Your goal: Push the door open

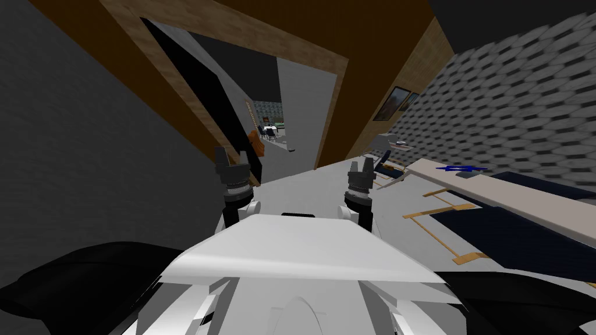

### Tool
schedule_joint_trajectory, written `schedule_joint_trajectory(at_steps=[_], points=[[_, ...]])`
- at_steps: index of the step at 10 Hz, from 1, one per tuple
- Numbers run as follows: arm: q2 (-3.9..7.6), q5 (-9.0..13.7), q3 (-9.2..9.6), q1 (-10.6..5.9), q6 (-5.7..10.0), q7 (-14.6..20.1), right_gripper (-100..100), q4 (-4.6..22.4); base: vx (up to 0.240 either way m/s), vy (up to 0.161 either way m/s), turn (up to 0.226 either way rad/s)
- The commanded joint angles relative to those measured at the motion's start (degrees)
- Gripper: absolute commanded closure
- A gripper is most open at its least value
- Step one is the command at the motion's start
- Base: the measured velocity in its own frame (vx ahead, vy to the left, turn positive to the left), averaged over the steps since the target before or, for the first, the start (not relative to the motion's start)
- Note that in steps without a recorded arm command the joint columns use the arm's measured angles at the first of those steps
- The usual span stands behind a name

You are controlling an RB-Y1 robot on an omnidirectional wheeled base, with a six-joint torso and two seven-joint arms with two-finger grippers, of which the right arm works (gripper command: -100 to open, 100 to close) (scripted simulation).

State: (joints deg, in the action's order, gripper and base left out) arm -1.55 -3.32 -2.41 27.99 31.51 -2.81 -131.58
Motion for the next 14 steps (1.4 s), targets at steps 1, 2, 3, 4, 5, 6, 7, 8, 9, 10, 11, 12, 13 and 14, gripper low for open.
schedule_joint_trajectory(at_steps=[1, 2, 3, 4, 5, 6, 7, 8, 9, 10, 11, 12, 13, 14], points=[[0.53, 0.0, 0.79, -0.51, 0.20, 0.2, -100, 1.4, 0.166, 0.030, -0.036], [0.84, 0.1, 1.33, -0.85, 0.33, 0.3, -100, 2.3, 0.185, 0.024, -0.064], [1.14, 0.1, 1.86, -1.19, 0.46, 0.4, -100, 3.3, 0.190, 0.020, -0.039], [1.63, 0.1, 2.78, -1.77, 0.69, 0.6, -100, 4.9, 0.196, 0.049, -0.054], [1.81, 0.2, 3.16, -2.02, 0.79, 0.6, -100, 5.6, 0.178, 0.042, -0.044], [2.17, 0.2, 3.93, -2.51, 0.98, 0.8, -100, 7.0, 0.167, 0.019, -0.043], [2.36, 0.2, 4.32, -2.75, 1.08, 0.9, -100, 7.6, 0.143, 0.016, -0.037], [2.54, 0.3, 4.70, -3.00, 1.17, 0.9, -100, 8.3, 0.105, 0.017, -0.028], [2.91, 0.3, 5.67, -3.62, 1.41, 1.1, -100, 10.0, 0.128, 0.030, -0.055], [3.29, 0.4, 6.63, -4.23, 1.65, 1.3, -100, 11.7, 0.171, 0.051, -0.078], [3.66, 0.4, 7.59, -4.85, 1.89, 1.5, -100, 13.4, 0.157, 0.091, -0.073], [3.84, 0.4, 8.16, -5.20, 2.03, 1.6, -100, 14.4, 0.134, 0.052, -0.064], [4.02, 0.5, 8.72, -5.56, 2.17, 1.7, -100, 15.4, 0.141, 0.012, -0.039], [4.37, 0.5, 9.84, -6.28, 2.45, 2.0, -100, 17.4, 0.170, 0.037, -0.056]])
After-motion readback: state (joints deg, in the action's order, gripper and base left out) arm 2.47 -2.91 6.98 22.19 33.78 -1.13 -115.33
